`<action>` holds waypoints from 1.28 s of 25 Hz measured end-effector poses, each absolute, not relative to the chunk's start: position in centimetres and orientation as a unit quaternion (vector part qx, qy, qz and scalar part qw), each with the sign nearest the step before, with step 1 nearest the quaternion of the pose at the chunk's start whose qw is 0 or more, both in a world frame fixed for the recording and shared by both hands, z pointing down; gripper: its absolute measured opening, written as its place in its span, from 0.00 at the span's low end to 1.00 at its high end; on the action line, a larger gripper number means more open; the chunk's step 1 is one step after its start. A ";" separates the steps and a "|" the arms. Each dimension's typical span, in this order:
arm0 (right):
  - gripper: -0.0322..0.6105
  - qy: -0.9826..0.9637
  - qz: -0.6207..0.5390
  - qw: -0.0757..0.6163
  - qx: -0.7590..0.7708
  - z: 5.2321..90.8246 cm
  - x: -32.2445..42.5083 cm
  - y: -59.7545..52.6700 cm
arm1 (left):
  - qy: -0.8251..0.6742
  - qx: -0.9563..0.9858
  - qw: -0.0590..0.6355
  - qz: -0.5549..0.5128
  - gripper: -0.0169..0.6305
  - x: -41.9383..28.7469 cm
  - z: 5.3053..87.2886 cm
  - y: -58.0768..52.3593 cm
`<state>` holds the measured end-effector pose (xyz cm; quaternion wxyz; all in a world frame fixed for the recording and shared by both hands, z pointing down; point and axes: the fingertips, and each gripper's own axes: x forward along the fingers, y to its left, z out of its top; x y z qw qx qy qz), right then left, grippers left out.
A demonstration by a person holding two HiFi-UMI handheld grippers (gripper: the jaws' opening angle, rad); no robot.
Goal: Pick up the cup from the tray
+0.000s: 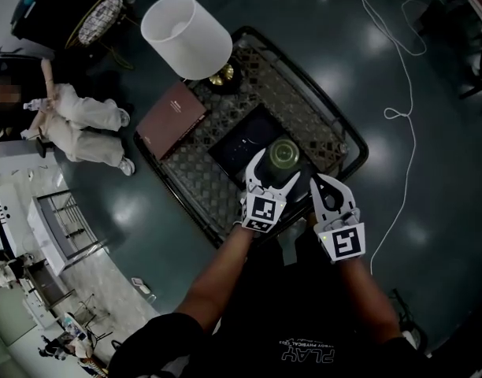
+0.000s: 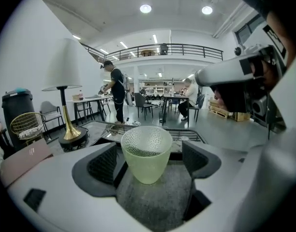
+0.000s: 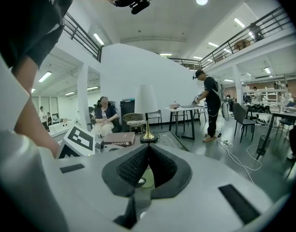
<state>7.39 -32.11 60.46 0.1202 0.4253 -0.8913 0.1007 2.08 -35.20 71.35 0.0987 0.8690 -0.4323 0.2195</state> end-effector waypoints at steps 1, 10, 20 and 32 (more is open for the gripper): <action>0.07 -0.891 0.103 0.124 0.425 61.0 7.4 -32.2 | -0.433 0.867 0.101 0.224 0.66 2.2 71.9 -35.4; 0.07 -0.888 0.113 0.137 0.423 62.7 8.5 -32.4 | -0.443 0.858 0.137 0.222 0.67 3.4 74.9 -36.9; 0.07 -0.885 0.124 0.146 0.423 63.2 9.4 -32.4 | -0.458 0.849 0.127 0.229 0.66 3.4 75.6 -38.7; 0.07 -0.885 0.121 0.151 0.423 63.7 9.5 -32.4 | -0.450 0.856 0.118 0.225 0.62 3.4 75.3 -38.6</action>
